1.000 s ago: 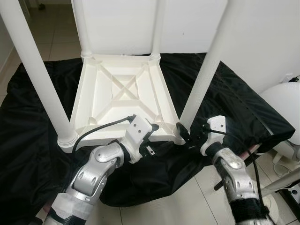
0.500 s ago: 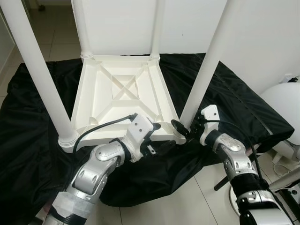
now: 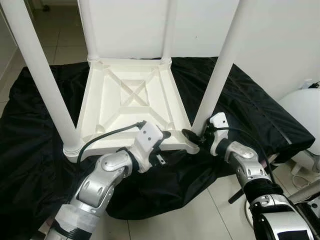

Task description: Building children table

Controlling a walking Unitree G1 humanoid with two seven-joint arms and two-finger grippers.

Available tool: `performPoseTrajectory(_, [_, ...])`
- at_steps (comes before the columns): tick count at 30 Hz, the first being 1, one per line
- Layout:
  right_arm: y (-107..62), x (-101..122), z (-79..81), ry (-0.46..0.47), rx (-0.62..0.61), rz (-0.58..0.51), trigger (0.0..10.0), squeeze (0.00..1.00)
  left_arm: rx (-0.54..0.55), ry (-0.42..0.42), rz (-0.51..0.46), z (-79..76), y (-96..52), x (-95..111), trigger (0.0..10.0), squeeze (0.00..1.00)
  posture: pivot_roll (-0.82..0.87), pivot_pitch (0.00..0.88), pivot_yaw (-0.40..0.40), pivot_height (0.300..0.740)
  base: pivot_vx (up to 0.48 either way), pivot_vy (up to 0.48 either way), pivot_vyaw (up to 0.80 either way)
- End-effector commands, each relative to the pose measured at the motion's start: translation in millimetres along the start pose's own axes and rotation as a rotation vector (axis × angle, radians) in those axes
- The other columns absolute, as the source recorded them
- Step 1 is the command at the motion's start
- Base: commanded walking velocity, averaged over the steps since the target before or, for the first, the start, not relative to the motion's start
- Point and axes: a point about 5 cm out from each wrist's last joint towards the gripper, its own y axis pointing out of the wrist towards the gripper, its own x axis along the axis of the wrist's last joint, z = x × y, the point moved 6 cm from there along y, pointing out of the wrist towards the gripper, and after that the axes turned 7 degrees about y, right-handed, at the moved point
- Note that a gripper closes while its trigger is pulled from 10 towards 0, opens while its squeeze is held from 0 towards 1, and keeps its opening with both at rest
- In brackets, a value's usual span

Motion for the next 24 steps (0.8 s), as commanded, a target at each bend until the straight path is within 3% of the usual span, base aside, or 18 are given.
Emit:
performPoseTrajectory(1, [-3.9, -8.3, -4.7, -0.016, -0.017, 0.034, 10.0, 0.0, 0.009, -0.003, 0.01, -0.3, -1.6, -1.8, 10.0, 0.0, -0.01, 0.0, -0.064, 0.74, 0.0, 0.0, 0.0])
performPoseTrajectory(8, [-4.8, -12.8, -16.0, -0.009, -0.118, 0.049, 10.0, 0.0, 0.01, -0.006, 0.009, -1.5, -2.1, -2.4, 10.0, 0.0, -0.01, 0.0, -0.069, 0.74, 0.0, 0.0, 0.0])
performPoseTrajectory(11, [-4.4, -16.0, -21.8, 0.042, -0.255, 0.029, 10.0, 0.0, 0.013, -0.008, 0.01, -0.6, -2.6, -2.8, 10.0, 0.0, -0.01, 0.0, -0.069, 0.74, 0.0, 0.0, 0.0])
performPoseTrajectory(14, [-4.3, -16.0, -22.6, 0.079, -0.308, 0.01, 10.0, 0.0, 0.012, -0.009, 0.011, -1.2, -2.6, -3.1, 10.0, 0.0, -0.01, 0.0, -0.069, 0.74, 0.0, 0.0, 0.0])
performPoseTrajectory(19, [-3.7, -15.2, -21.8, 0.125, -0.371, -0.015, 10.0, 0.0, 0.008, -0.011, 0.011, -2.8, -2.6, -3.3, 10.0, 0.0, -0.01, 0.0, -0.067, 0.74, 0.0, 0.0, 0.0])
performPoseTrajectory(22, [-3.1, -14.9, -10.6, 0.179, -0.542, -0.074, 10.0, 0.0, 0.007, -0.015, 0.013, -3.4, -3.3, -3.6, 10.0, 0.0, -0.01, 0.0, -0.066, 0.74, 0.0, 0.0, 0.0])
performPoseTrajectory(24, [-3.9, -14.7, -8.2, 0.189, -0.585, -0.086, 10.0, 0.0, 0.006, -0.016, 0.013, -3.7, -3.4, -3.6, 10.0, 0.0, -0.01, 0.0, -0.066, 0.74, 0.0, 0.0, 0.0])
